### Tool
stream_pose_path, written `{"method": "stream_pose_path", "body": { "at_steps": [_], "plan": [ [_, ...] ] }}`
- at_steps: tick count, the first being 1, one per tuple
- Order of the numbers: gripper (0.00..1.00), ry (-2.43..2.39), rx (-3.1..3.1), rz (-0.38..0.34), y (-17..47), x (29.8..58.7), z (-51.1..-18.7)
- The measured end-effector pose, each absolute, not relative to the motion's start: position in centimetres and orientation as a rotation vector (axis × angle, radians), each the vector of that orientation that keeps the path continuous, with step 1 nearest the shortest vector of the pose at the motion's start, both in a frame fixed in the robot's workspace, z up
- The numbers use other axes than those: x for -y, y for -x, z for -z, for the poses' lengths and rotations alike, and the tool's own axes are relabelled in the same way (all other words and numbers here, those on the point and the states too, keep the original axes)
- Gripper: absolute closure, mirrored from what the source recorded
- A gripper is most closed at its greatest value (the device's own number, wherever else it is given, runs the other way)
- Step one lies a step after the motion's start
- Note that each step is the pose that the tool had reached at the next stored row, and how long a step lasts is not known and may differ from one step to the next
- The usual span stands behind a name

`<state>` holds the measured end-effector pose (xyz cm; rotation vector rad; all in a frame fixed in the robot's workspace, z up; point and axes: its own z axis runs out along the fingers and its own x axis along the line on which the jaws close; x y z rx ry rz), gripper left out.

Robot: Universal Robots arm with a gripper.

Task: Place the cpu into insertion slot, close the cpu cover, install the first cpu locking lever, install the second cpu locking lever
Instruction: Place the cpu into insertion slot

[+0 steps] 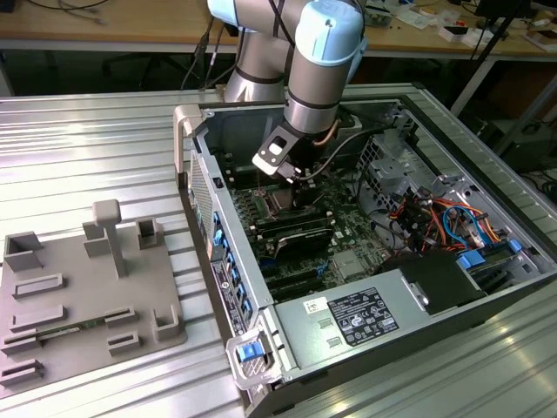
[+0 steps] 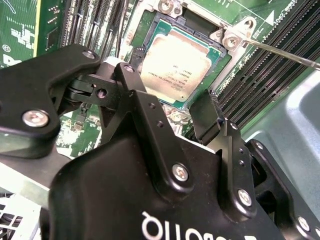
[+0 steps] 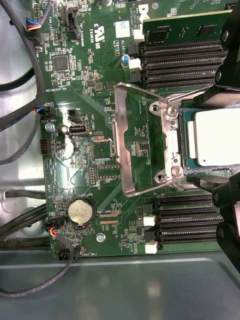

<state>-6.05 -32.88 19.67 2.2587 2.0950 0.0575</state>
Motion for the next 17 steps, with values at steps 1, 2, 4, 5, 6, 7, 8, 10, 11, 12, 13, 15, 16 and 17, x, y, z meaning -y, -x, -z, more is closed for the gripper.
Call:
{"method": "stream_pose_path", "body": {
  "at_steps": [1, 2, 4, 5, 6, 7, 8, 10, 11, 12, 13, 15, 16, 17],
  "plan": [
    [0.35, -2.259, -2.095, -0.057, 6.06, 32.89, -19.68],
    [0.35, -2.259, -2.095, -0.057, 6.05, 32.89, -19.68],
    [0.35, -2.258, -2.096, -0.057, 6.05, 32.89, -19.66],
    [0.35, -2.255, -2.099, -0.057, 6.05, 32.89, -19.64],
    [0.35, -2.252, -2.103, -0.057, 6.04, 32.89, -19.63],
    [0.35, -2.251, -2.103, -0.057, 6.05, 32.89, -19.63],
    [0.35, -2.251, -2.104, -0.057, 6.04, 32.89, -19.63],
    [0.35, -2.251, -2.104, -0.058, 6.07, 32.89, -19.63],
    [0.35, -2.251, -2.104, -0.058, 6.16, 32.88, -19.63],
    [0.35, -2.251, -2.104, -0.058, 6.24, 32.88, -19.63],
    [0.35, -2.251, -2.104, -0.057, 6.3, 32.89, -19.63],
    [0.35, -2.251, -2.104, -0.057, 6.39, 32.89, -19.63],
    [0.35, -2.251, -2.104, -0.057, 6.39, 32.89, -19.63],
    [0.35, -2.251, -2.104, -0.057, 6.4, 32.89, -19.64]
  ]
}}
